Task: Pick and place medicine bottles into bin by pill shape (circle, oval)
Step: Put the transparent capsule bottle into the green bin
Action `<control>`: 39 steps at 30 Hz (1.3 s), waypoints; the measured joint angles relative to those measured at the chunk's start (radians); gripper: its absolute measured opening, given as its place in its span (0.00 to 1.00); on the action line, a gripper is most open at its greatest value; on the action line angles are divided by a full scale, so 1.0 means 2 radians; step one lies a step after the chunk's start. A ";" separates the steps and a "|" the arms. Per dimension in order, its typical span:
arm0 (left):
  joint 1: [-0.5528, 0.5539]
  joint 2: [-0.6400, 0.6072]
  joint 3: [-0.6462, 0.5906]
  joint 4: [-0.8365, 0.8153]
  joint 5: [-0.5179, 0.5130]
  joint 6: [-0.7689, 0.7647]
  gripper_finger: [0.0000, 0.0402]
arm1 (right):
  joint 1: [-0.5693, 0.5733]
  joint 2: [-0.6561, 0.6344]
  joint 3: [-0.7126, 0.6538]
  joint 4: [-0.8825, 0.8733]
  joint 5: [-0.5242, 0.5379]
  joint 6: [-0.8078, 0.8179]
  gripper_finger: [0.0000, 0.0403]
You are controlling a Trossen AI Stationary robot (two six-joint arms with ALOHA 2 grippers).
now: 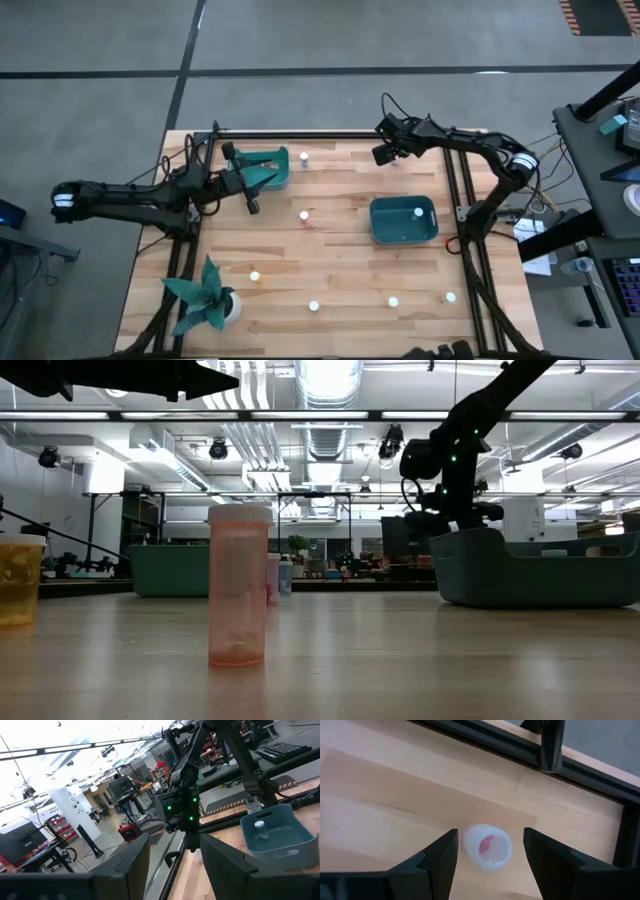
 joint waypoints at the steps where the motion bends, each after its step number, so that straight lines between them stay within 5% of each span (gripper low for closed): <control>1: 0.000 0.000 0.000 0.000 0.000 0.000 0.40 | -0.002 0.003 0.000 -0.001 0.000 0.000 0.54; 16: 0.000 0.000 0.000 0.000 0.000 0.000 0.40 | -0.007 0.035 0.000 0.000 -0.013 -0.001 0.54; 29: 0.000 0.000 0.000 0.000 0.000 0.000 0.40 | -0.007 0.036 -0.001 -0.001 -0.014 0.006 0.33; 39: 0.000 0.000 0.000 0.000 0.000 0.000 0.40 | -0.001 -0.010 -0.001 -0.004 -0.014 0.004 0.34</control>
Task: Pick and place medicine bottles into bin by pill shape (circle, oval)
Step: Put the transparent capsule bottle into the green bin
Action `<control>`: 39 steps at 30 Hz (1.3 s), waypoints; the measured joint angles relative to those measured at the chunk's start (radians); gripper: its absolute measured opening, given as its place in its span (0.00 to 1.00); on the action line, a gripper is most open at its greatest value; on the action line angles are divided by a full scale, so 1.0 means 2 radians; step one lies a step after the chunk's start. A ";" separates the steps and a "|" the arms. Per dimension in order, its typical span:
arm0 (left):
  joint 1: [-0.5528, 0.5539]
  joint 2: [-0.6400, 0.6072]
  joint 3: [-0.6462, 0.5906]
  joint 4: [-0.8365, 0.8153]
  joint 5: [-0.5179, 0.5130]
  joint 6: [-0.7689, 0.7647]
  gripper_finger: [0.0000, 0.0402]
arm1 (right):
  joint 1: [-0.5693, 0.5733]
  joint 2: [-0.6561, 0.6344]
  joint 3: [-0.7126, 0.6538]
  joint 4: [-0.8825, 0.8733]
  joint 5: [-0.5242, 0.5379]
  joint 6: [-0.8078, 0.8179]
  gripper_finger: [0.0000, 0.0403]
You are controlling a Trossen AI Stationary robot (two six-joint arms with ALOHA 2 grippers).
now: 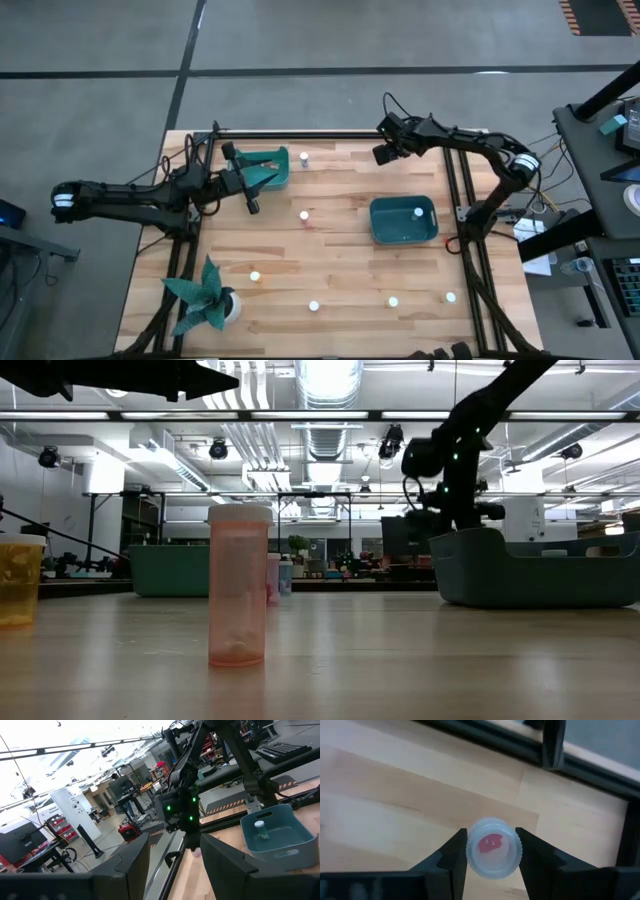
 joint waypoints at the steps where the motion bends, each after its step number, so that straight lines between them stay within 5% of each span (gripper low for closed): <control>1: 0.000 0.000 0.000 0.000 0.000 0.000 0.40 | 0.004 -0.009 0.000 0.000 0.000 -0.002 0.34; 9: 0.000 0.000 0.000 0.000 0.000 -0.001 0.40 | 0.062 -0.096 -0.015 0.038 -0.023 0.000 0.34; 17: 0.000 0.000 0.000 0.000 0.000 -0.011 0.40 | 0.117 -0.162 -0.085 0.203 -0.118 0.006 0.34; 27: 0.000 0.021 0.001 0.000 0.001 -0.084 0.40 | 0.140 -0.161 -0.179 0.475 -0.231 0.037 0.34; 39: -0.001 0.118 0.010 0.052 0.007 -0.133 0.40 | 0.178 -0.151 -0.235 0.660 -0.234 0.049 0.34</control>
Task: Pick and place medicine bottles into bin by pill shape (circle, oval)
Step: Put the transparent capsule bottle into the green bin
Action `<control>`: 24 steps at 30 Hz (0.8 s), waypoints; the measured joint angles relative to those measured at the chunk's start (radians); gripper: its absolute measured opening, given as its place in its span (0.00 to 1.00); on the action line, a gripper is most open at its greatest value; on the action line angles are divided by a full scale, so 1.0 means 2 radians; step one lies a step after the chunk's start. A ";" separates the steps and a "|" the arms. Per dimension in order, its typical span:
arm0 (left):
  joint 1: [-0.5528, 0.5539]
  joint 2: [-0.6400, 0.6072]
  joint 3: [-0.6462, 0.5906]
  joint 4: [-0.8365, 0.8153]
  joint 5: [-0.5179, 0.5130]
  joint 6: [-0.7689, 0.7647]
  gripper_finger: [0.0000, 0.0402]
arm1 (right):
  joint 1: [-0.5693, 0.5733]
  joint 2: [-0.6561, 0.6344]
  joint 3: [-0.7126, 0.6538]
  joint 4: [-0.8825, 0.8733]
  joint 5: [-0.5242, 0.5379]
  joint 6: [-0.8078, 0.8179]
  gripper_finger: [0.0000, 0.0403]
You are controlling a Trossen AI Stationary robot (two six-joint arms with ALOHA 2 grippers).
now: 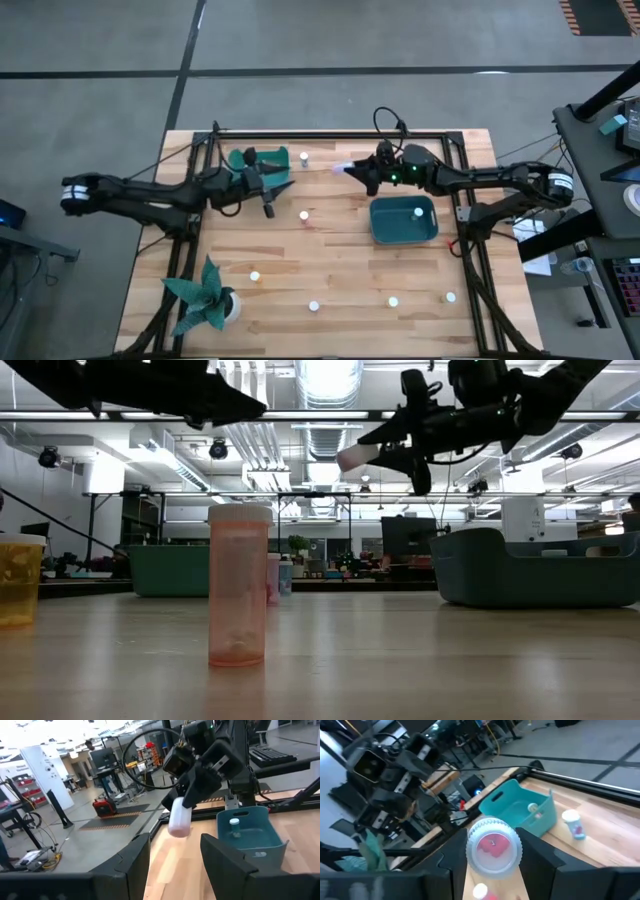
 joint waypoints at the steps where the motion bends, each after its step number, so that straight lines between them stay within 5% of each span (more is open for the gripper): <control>1: 0.000 0.010 0.003 0.006 0.000 -0.003 0.40 | 0.003 0.000 0.000 0.004 0.000 0.000 0.34; 24: 0.000 0.241 0.129 0.077 0.052 0.000 0.41 | 0.015 0.019 0.000 0.026 0.004 0.007 0.34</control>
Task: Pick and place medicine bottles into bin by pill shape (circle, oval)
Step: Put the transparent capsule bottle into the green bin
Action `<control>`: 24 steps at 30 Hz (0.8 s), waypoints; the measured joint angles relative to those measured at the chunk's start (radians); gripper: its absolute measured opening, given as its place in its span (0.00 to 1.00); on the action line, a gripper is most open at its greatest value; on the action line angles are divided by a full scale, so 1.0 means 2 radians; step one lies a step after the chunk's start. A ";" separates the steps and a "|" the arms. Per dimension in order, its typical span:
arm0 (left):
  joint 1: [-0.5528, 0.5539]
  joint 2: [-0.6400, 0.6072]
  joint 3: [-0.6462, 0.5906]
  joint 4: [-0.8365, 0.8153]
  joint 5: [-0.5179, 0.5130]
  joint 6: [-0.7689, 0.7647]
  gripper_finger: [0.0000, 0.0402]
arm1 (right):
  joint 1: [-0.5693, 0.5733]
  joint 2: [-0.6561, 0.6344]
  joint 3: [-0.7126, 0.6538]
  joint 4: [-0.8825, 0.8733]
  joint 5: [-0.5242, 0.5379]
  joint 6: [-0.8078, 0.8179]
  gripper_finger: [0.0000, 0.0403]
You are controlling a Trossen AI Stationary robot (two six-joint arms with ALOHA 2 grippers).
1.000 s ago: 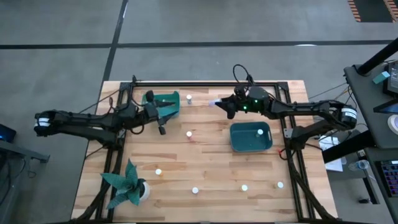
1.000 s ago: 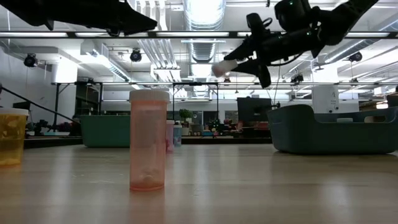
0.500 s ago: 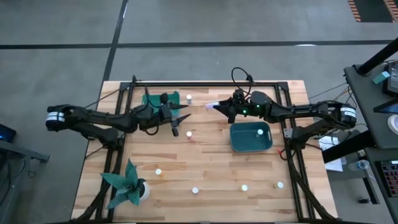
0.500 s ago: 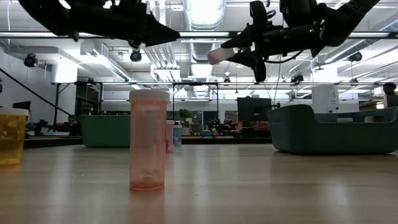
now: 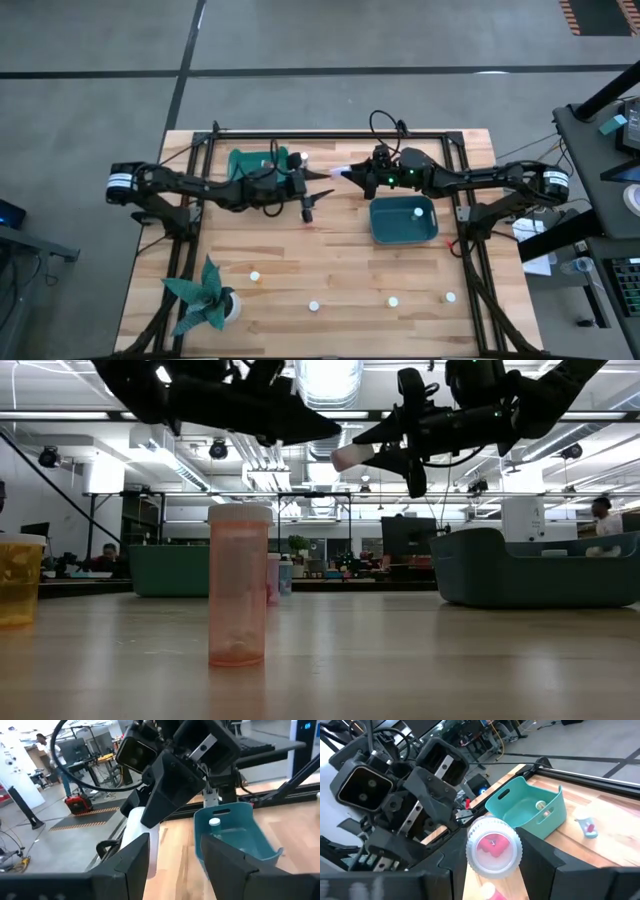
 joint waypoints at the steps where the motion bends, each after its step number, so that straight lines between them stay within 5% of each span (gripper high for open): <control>1: 0.000 0.004 0.004 -0.001 -0.008 0.006 0.42 | 0.000 0.000 0.000 0.000 0.000 0.002 0.34; 6: 0.000 0.022 0.012 0.000 -0.072 0.023 0.55 | 0.000 0.000 0.000 0.000 0.000 0.003 0.34; 11: 0.004 0.044 0.019 0.001 -0.076 0.040 0.64 | 0.000 0.000 0.000 0.002 0.000 0.023 0.34; 24: 0.005 0.061 0.031 0.002 -0.082 0.041 0.58 | 0.000 0.000 0.000 0.001 0.000 0.047 0.34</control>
